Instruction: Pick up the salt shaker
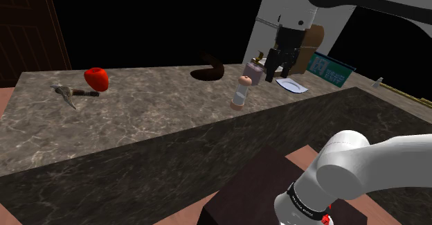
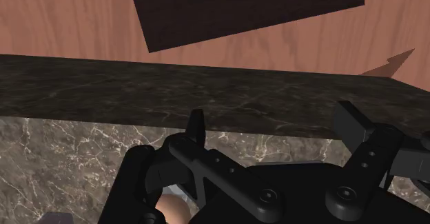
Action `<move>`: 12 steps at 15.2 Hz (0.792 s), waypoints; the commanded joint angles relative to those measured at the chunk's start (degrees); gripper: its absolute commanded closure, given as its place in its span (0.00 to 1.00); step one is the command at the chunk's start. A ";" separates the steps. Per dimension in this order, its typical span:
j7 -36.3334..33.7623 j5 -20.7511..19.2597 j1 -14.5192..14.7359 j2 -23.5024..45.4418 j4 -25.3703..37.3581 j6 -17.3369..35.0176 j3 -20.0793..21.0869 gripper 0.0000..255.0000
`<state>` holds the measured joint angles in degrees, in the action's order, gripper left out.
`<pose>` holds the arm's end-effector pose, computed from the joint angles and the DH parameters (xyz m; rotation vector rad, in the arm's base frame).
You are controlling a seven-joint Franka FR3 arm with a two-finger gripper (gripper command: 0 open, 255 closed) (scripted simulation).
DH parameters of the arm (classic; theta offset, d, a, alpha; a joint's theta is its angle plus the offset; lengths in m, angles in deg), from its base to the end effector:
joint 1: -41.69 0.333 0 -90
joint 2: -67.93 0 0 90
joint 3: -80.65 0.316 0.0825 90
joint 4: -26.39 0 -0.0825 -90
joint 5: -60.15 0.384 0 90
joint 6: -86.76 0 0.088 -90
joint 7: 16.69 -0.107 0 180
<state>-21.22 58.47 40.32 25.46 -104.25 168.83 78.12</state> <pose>0.3038 -0.0286 0.6005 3.1291 -0.2138 -0.1679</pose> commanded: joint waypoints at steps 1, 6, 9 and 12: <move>0.00 0.00 0.00 0.00 0.00 0.00 0.00 0.00; 5.12 -1.08 -0.95 4.77 -1.36 9.34 -5.39 0.00; 8.33 -0.98 -1.27 8.55 -1.19 14.76 -8.62 0.00; 11.76 -0.18 -1.31 12.94 -0.28 19.90 -11.86 0.00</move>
<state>-10.72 58.01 39.01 36.76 -105.07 186.91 67.39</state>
